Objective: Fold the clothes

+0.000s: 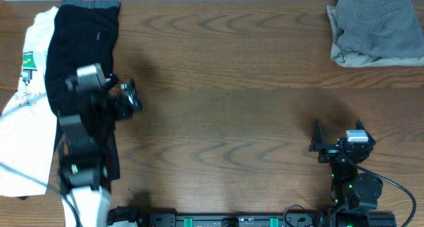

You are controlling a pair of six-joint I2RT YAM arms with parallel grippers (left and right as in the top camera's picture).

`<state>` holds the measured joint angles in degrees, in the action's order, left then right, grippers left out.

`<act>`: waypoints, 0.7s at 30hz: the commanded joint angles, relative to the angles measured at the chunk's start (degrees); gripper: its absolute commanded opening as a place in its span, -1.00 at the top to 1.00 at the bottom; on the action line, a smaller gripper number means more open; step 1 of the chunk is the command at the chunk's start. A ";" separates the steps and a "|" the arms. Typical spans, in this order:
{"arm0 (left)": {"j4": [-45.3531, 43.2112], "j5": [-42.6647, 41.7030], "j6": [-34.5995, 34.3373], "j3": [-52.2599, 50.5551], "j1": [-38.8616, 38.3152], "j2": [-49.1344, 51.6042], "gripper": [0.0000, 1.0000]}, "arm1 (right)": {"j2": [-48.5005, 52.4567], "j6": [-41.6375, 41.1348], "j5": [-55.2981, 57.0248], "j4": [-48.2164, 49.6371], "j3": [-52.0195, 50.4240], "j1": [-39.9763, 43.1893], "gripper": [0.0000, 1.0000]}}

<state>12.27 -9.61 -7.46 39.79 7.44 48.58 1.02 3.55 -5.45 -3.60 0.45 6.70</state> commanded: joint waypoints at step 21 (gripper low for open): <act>-11.78 1.09 1.33 -35.12 -1.14 -36.22 -0.96 | -0.24 -0.50 0.55 -0.28 -0.13 0.37 -0.99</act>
<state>0.91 -8.75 -7.03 7.09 7.14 14.92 0.99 3.53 -5.32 -3.64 0.45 6.70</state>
